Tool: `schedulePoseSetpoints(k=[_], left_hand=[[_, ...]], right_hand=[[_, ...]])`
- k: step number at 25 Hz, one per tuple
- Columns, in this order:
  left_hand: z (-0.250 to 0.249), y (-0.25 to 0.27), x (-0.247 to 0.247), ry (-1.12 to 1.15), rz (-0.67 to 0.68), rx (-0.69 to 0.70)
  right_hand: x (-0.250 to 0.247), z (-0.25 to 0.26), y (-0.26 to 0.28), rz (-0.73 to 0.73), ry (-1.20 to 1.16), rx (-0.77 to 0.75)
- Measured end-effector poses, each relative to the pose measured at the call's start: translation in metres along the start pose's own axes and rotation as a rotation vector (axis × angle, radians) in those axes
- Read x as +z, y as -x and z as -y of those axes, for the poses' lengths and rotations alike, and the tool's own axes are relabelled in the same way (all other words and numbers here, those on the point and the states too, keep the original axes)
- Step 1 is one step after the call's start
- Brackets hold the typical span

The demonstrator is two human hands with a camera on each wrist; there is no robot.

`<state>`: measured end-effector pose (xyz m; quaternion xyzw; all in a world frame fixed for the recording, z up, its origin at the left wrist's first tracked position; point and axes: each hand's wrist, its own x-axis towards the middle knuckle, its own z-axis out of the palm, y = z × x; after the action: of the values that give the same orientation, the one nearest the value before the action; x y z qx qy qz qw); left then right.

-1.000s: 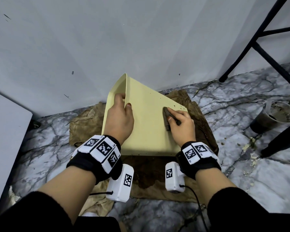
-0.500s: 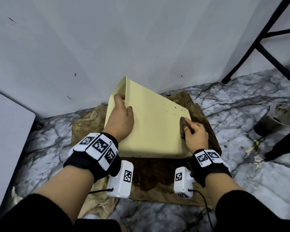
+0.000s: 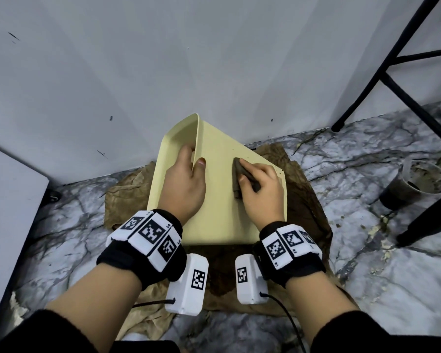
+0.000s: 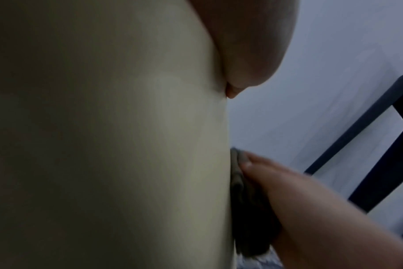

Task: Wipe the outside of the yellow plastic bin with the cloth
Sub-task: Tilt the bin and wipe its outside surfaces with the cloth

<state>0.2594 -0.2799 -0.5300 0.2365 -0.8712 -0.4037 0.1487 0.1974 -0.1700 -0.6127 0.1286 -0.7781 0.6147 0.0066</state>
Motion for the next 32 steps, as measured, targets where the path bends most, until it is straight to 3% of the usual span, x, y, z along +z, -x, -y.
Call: schedulePoseSetpoints(k=[3,6,15,22,25,30,32], left_hand=[[-0.002,0.003,0.003,-0.06,-0.021,0.046],[-0.002,0.001,0.003,-0.065,-0.007,0.044],[0.002,0.002,0.001,-0.082,0.019,0.022],[0.003,0.0,-0.001,-0.043,0.004,-0.003],[0.006,-0.001,-0.002,-0.036,-0.011,-0.015],[0.006,-0.001,-0.001,-0.077,-0.033,-0.007],[0.006,0.0,-0.002,-0.088,-0.046,-0.002]], right_hand=[[0.01,0.021,0.002,0.036,0.011,-0.122],[0.008,0.019,-0.001,0.057,0.03,-0.121],[-0.03,-0.063,-0.011,-0.039,0.087,0.252],[-0.038,-0.081,-0.005,-0.065,0.116,0.396],[-0.026,-0.064,-0.007,-0.042,0.107,0.32],[0.02,0.002,0.001,0.053,0.104,-0.106],[0.027,0.012,0.003,0.083,0.086,-0.175]])
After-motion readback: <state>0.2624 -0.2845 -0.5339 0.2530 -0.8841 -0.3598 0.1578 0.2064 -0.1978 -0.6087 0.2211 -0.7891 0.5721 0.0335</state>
